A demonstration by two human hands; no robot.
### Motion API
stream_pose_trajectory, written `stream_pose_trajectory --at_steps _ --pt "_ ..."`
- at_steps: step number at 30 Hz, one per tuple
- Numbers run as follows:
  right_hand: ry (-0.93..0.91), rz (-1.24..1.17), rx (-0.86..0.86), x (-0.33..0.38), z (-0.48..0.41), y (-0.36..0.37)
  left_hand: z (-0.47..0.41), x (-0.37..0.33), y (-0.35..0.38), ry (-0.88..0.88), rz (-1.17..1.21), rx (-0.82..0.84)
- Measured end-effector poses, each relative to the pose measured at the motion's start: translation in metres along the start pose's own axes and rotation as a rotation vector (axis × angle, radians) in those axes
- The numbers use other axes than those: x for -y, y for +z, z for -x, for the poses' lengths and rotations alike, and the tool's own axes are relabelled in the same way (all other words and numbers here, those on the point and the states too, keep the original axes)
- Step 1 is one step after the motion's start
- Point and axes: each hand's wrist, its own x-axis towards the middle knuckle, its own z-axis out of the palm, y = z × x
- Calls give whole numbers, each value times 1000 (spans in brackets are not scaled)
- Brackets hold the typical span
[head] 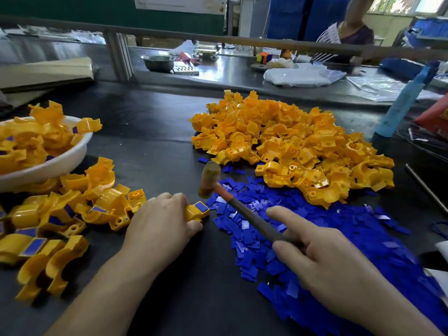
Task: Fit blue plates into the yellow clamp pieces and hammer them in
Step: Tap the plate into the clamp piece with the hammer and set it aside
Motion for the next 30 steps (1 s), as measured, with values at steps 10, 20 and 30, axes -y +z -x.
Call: stream_pose_trajectory --at_steps 10,20,30 --pt "-24 169 14 -3 -4 5 -2 0 2 -1 30 2" --pt "-73 141 -107 7 -7 17 -3 -1 2 0 21 -4" --pt "10 139 -183 -12 -7 10 -2 0 2 0 27 -15"
